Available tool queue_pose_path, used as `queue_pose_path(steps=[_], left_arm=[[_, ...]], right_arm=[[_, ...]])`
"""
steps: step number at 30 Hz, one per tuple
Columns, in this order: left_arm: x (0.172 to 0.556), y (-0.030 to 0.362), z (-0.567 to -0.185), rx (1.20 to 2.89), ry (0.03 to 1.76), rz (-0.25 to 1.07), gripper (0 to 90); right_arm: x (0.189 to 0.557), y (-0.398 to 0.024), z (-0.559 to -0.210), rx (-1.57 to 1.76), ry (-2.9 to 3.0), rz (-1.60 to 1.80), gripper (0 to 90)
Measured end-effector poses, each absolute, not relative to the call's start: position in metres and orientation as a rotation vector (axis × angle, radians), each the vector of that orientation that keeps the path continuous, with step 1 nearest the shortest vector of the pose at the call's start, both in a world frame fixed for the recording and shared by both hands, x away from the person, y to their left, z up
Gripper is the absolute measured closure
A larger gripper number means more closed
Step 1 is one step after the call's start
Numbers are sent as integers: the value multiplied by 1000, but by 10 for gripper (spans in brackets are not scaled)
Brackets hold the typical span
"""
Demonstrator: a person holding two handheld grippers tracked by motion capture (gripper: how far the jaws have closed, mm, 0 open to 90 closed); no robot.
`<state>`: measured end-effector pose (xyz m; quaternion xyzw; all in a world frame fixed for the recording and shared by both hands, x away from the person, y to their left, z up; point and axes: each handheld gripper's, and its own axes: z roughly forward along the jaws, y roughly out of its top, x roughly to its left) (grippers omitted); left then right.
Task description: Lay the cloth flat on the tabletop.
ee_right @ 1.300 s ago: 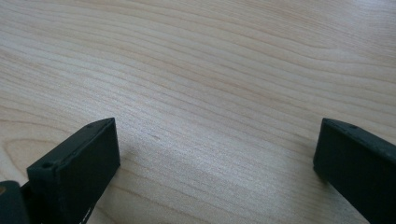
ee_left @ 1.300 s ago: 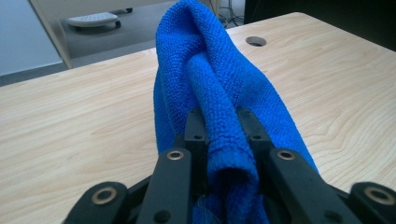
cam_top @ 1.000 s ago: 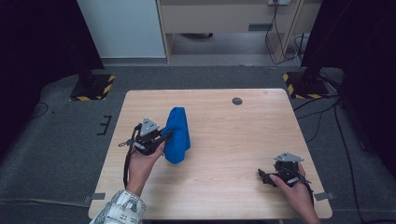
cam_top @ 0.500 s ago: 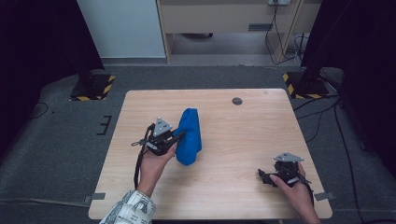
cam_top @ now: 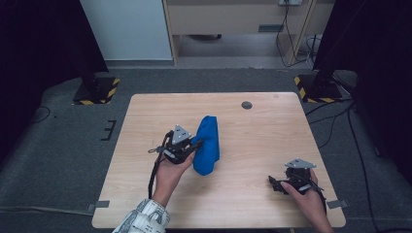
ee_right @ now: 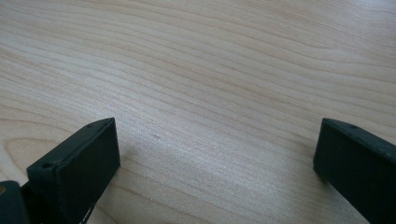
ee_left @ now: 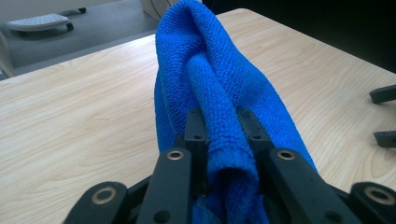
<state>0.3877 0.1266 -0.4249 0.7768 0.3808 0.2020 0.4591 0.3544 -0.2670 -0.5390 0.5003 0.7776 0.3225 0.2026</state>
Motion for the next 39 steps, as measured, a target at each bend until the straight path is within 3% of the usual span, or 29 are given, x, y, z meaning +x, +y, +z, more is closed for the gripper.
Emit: queue_pose_path(steps=[39], left_arm=[[390, 82, -495, 2072, 926, 372, 762]], right_arm=[[354, -267, -539, 1395, 2171, 899, 6]])
